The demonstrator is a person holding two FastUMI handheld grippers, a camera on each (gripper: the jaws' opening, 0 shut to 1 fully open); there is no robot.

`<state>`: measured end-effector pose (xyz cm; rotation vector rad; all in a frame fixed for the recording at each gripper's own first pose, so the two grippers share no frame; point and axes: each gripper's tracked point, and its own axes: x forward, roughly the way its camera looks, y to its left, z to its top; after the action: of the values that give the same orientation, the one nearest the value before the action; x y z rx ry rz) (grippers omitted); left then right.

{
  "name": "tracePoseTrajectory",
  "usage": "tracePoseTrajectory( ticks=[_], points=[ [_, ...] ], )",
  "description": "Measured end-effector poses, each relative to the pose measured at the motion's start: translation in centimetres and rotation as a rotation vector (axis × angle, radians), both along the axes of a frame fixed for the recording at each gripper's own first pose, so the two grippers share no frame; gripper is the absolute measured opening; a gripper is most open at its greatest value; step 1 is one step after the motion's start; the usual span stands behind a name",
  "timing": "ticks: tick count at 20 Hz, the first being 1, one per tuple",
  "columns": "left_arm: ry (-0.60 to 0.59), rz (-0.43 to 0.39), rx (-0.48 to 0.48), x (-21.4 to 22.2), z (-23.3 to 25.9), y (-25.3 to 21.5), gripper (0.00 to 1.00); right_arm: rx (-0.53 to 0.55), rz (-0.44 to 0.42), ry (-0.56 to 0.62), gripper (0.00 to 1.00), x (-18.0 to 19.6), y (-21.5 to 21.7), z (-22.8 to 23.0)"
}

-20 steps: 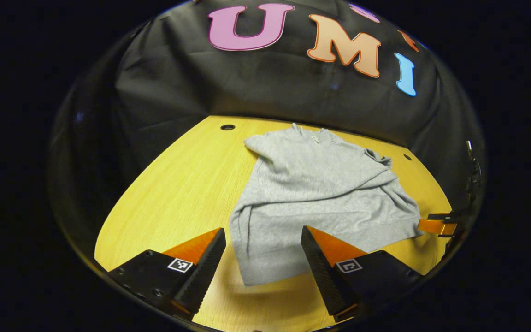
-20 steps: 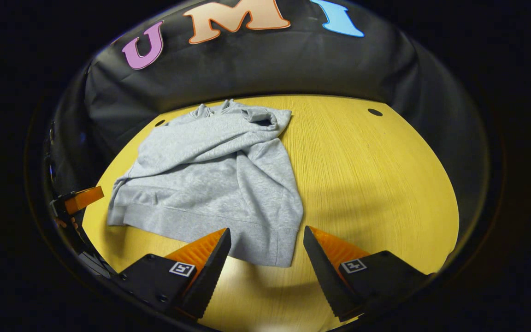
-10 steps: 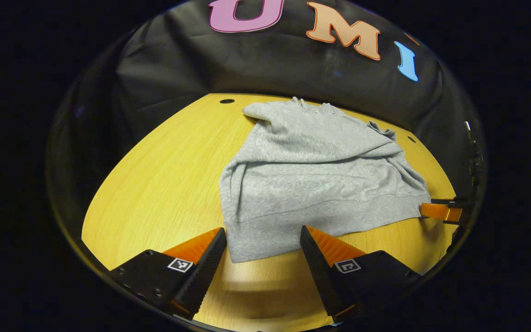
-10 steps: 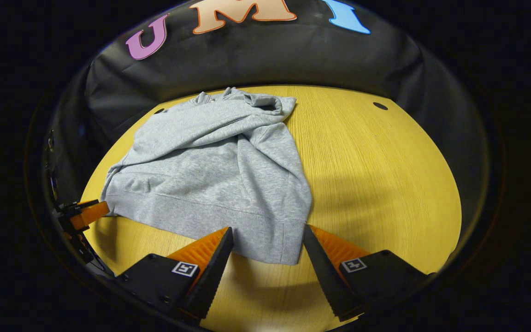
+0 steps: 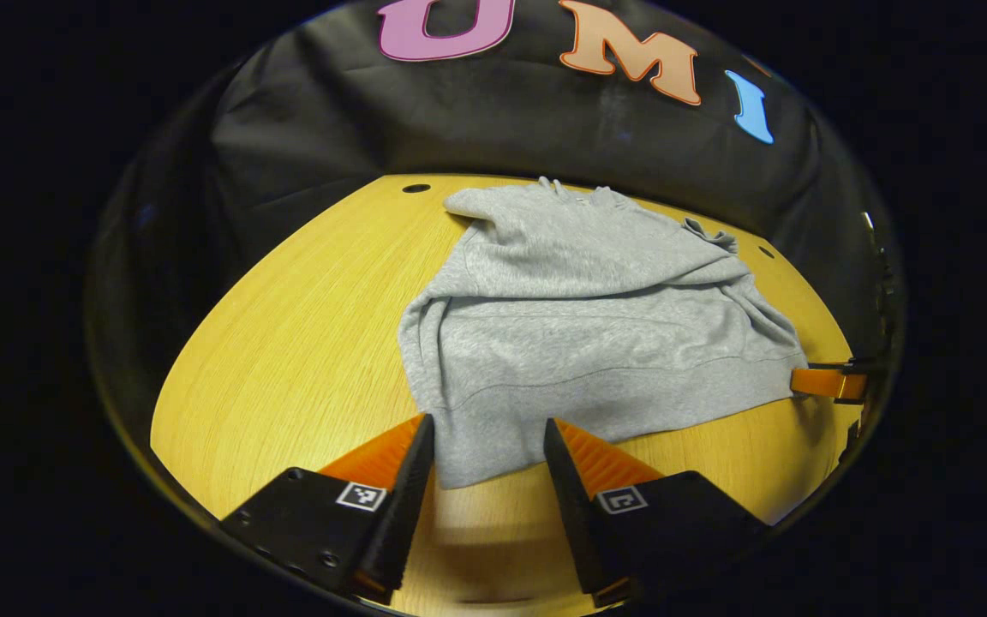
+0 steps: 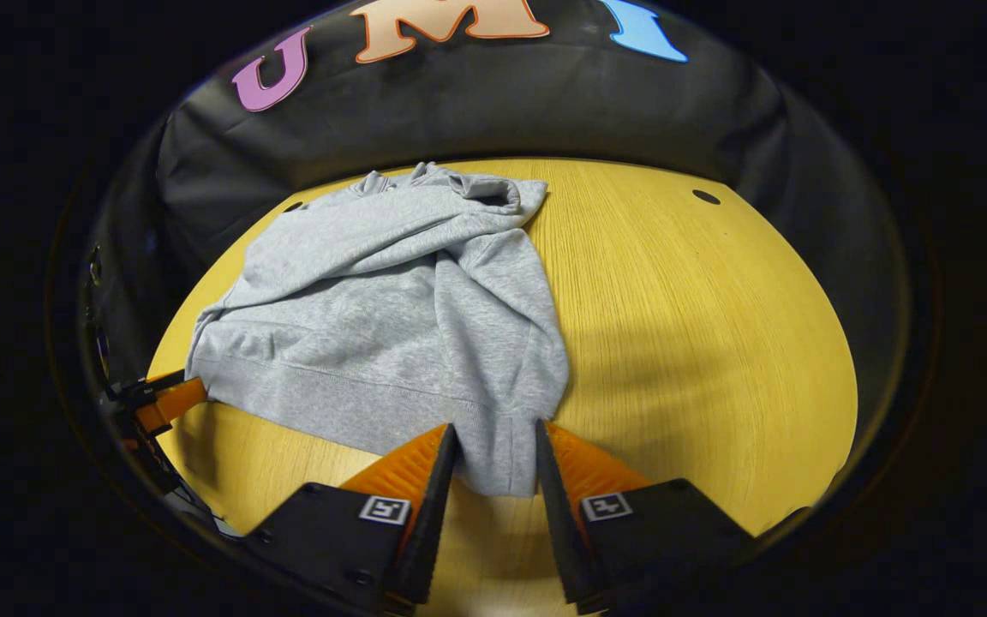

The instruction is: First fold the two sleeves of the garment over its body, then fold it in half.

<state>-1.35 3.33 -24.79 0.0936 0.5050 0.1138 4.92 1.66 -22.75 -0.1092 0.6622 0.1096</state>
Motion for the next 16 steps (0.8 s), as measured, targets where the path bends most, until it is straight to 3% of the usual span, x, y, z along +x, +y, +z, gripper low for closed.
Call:
tracePoseTrajectory(
  ticks=[1, 3, 4, 6, 10, 16],
  points=[
    [-0.004, -0.005, -0.02, 0.2, 0.0, -0.2, 0.68, 0.02, 0.0, 0.012, 0.37, 0.0, 0.2, -0.1],
    [-0.006, -0.027, -0.068, 0.5, 0.0, -1.1, 0.33, 0.028, -0.009, 0.029, 0.21, 0.1, 0.4, -0.2],
    [-0.003, -0.021, -0.089, 0.5, -0.1, -1.3, 0.16, 0.02, -0.007, 0.022, 0.19, 0.0, 0.5, -0.1],
    [0.004, -0.013, -0.102, 0.7, -0.1, -1.3, 0.05, -0.006, 0.017, 0.016, 0.13, -0.1, 0.7, 0.0],
    [0.013, -0.012, -0.087, 0.8, 0.1, -1.4, 0.0, -0.008, 0.02, 0.02, 0.09, -0.2, 0.8, 0.1],
    [0.006, -0.008, -0.173, 1.1, 2.2, -1.8, 0.0, 0.026, 0.043, -0.017, 0.06, 0.1, 1.9, 2.4]
  ],
)
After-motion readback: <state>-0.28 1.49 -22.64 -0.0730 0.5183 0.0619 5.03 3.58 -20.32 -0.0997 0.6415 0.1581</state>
